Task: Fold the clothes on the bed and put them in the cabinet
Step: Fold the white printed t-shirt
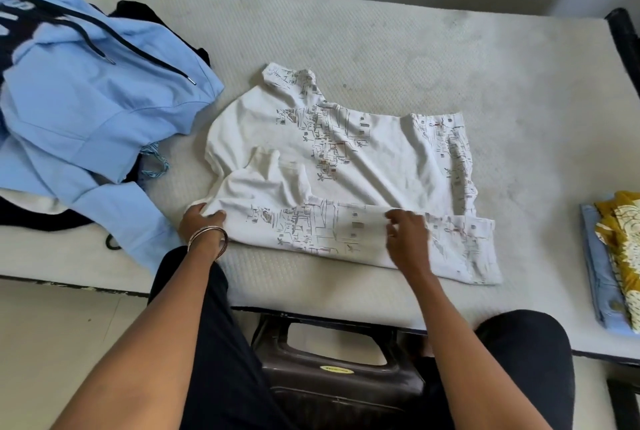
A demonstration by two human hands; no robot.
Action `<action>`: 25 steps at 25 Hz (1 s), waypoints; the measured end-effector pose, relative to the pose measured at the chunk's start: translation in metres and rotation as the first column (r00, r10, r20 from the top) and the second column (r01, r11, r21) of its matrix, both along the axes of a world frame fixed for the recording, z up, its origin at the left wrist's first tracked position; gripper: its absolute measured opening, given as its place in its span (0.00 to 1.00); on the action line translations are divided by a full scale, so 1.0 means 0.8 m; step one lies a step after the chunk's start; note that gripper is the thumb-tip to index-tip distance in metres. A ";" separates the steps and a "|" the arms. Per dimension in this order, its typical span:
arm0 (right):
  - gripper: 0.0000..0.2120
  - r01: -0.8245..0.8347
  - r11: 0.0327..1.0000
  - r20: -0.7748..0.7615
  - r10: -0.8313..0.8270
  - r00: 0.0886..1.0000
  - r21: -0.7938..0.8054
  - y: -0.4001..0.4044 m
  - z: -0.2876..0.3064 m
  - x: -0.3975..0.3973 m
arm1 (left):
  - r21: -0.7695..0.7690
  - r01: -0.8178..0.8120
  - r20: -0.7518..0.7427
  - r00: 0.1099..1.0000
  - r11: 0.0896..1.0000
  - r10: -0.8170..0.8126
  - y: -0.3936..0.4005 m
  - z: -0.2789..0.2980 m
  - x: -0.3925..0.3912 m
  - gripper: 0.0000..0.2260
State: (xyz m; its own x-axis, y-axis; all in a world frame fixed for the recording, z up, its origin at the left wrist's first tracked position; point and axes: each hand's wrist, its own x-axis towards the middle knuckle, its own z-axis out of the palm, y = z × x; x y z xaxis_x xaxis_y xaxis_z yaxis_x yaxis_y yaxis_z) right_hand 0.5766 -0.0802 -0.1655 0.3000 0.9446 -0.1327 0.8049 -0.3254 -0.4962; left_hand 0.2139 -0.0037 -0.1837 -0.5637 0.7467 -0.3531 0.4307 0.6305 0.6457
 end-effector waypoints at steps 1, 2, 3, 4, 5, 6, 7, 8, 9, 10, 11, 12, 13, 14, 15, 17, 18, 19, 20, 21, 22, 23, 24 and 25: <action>0.13 -0.140 0.990 -0.058 0.140 0.988 0.006 0.016 -0.001 -0.025 | -0.040 0.026 -0.040 0.999 0.999 -0.027 0.005 0.002 -0.004 0.17; 0.12 -0.231 0.973 -0.108 0.230 0.967 0.010 0.032 0.001 -0.049 | -0.077 0.068 -0.114 0.991 0.995 -0.077 0.008 0.012 0.001 0.16; 0.13 -0.283 0.959 -0.152 0.281 0.947 0.009 0.050 0.005 -0.075 | -0.102 0.094 -0.233 0.966 0.990 -0.116 0.009 0.017 0.003 0.15; 0.14 -0.310 0.951 -0.197 0.306 0.931 0.012 0.071 0.006 -0.101 | -0.082 0.101 -0.356 0.926 0.991 -0.124 0.008 0.026 0.002 0.13; 0.17 -0.314 0.949 -0.227 0.309 0.923 0.019 0.093 0.009 -0.127 | 0.001 0.151 -0.476 0.870 0.989 -0.132 0.008 0.027 -0.001 0.11; 0.21 -0.306 0.952 -0.228 0.303 0.925 0.022 0.116 0.010 -0.151 | 0.113 0.259 -0.546 0.823 0.959 -0.158 0.006 0.028 -0.004 0.10; 0.26 -0.307 0.952 -0.192 0.303 0.933 0.014 0.137 0.011 -0.166 | 0.217 0.402 -0.568 0.793 0.890 -0.220 0.006 0.025 -0.005 0.11; 0.31 -0.326 0.945 -0.146 0.319 0.936 -0.025 0.158 0.010 -0.180 | 0.277 0.517 -0.525 0.787 0.810 -0.324 0.005 0.023 -0.009 0.12; 0.36 -0.355 0.929 -0.102 0.345 0.933 -0.106 0.179 0.009 -0.193 | 0.301 0.585 -0.452 0.783 0.753 -0.427 0.006 0.019 -0.015 0.13; 0.41 -0.379 0.900 -0.050 0.377 0.925 -0.216 0.196 0.007 -0.203 | 0.295 0.614 -0.366 0.780 0.732 -0.508 0.007 0.022 -0.019 0.12; 0.43 -0.397 0.858 0.008 0.423 0.906 -0.325 0.208 0.004 -0.210 | 0.301 0.618 -0.294 0.785 0.727 -0.545 0.009 0.024 -0.024 0.11; 0.42 -0.405 0.816 0.040 0.460 0.887 -0.413 0.218 0.001 -0.214 | 0.305 0.609 -0.240 0.793 0.732 -0.560 0.012 0.025 -0.030 0.11; 0.38 -0.411 0.790 0.025 0.473 0.881 -0.455 0.226 0.001 -0.216 | 0.293 0.605 -0.198 0.796 0.741 -0.572 0.015 0.025 -0.036 0.12; 0.33 -0.433 0.784 -0.050 0.461 0.886 -0.444 0.235 0.001 -0.216 | 0.246 0.607 -0.163 0.795 0.756 -0.585 0.018 0.025 -0.041 0.15; 0.26 -0.459 0.795 -0.160 0.433 0.887 -0.397 0.242 0.006 -0.214 | 0.185 0.614 -0.142 0.789 0.768 -0.597 0.022 0.023 -0.046 0.18; 0.13 -0.430 0.878 -0.343 0.346 0.874 -0.210 0.251 0.021 -0.209 | 0.068 0.582 -0.133 0.810 0.811 -0.570 0.031 0.016 -0.060 0.24; 0.12 -0.369 0.924 -0.388 0.305 0.870 -0.101 0.253 0.029 -0.203 | 0.029 0.557 -0.133 0.825 0.830 -0.549 0.035 0.012 -0.065 0.25; 0.13 -0.317 0.948 -0.404 0.278 0.872 -0.034 0.252 0.034 -0.196 | 0.009 0.536 -0.125 0.838 0.844 -0.530 0.036 0.008 -0.068 0.25; 0.14 -0.300 0.954 -0.365 0.274 0.890 -0.015 0.248 0.035 -0.190 | -0.011 0.522 -0.111 0.847 0.853 -0.520 0.036 0.006 -0.071 0.25; 0.16 -0.293 0.955 -0.261 0.273 0.926 -0.041 0.238 0.031 -0.183 | -0.030 0.514 -0.101 0.852 0.857 -0.514 0.036 0.004 -0.072 0.25; 0.20 -0.266 0.956 -0.128 0.251 0.960 -0.124 0.225 0.022 -0.176 | -0.047 0.507 -0.096 0.855 0.861 -0.509 0.036 0.004 -0.072 0.25; 0.24 -0.202 0.958 -0.029 0.200 0.979 -0.203 0.210 0.014 -0.168 | -0.055 0.505 -0.101 0.855 0.861 -0.508 0.036 0.004 -0.071 0.25; 0.27 -0.133 0.967 0.007 0.138 0.990 -0.219 0.198 0.006 -0.163 | -0.063 0.505 -0.114 0.853 0.861 -0.509 0.035 0.005 -0.070 0.24; 0.27 -0.092 0.979 -0.005 0.093 0.996 -0.179 0.192 0.000 -0.161 | -0.073 0.508 -0.140 0.847 0.858 -0.513 0.035 0.005 -0.069 0.24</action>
